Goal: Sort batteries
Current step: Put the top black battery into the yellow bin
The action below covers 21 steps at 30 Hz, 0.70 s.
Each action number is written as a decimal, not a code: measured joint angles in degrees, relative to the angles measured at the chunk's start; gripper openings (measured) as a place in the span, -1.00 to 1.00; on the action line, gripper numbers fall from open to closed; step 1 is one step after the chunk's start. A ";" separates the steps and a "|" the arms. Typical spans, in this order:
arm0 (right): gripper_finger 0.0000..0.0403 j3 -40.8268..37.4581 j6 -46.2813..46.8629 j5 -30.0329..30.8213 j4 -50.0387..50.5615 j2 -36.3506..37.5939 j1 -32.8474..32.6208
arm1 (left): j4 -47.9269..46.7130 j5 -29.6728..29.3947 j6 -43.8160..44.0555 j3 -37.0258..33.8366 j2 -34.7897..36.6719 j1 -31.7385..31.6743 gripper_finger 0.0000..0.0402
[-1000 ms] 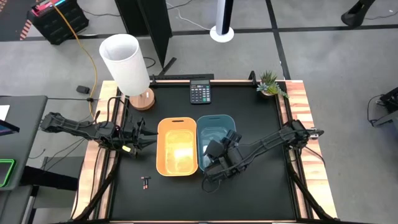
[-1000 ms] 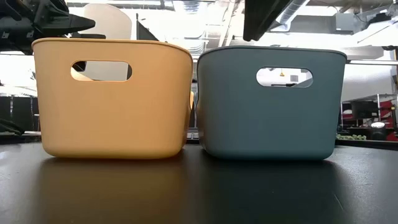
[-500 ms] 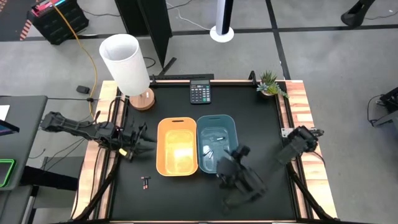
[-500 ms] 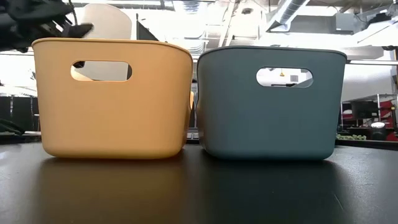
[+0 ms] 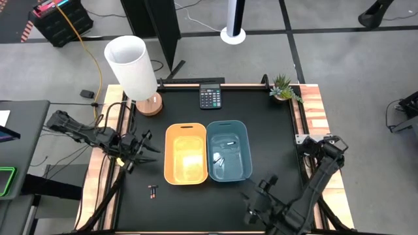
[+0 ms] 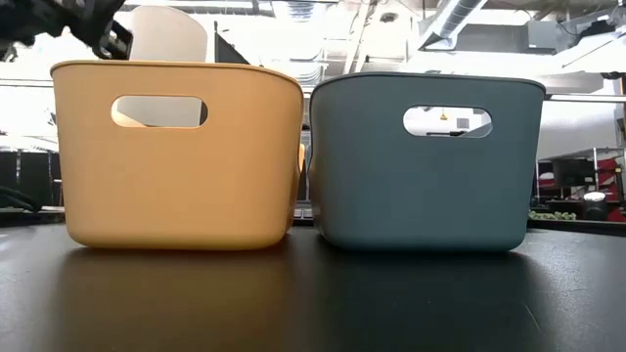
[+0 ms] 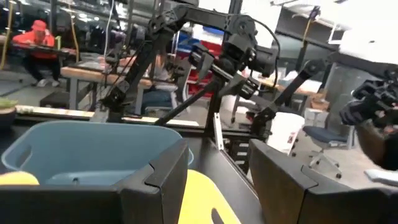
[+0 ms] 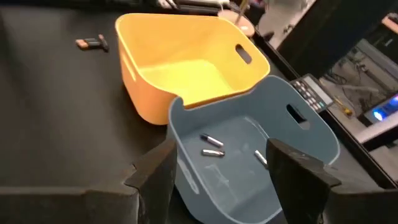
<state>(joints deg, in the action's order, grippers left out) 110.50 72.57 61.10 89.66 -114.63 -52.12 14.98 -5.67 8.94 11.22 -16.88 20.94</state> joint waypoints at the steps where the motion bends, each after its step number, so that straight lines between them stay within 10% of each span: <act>1: 0.29 -0.70 1.03 0.89 -0.01 -0.02 -0.69 | -1.52 -1.23 -0.62 1.55 -0.88 0.74 -0.18; 10: 0.29 -9.82 14.11 3.52 -1.23 -0.09 -6.19 | -25.87 -21.31 -0.93 22.38 -20.81 4.21 -0.18; 21: 0.29 -18.23 28.38 4.00 -1.83 -0.09 -10.20 | -70.96 -12.17 26.62 43.56 -45.88 7.54 -0.18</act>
<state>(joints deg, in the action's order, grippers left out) 92.27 100.95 65.10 87.83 -114.72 -62.32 -55.98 -17.84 35.56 54.78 -62.76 28.47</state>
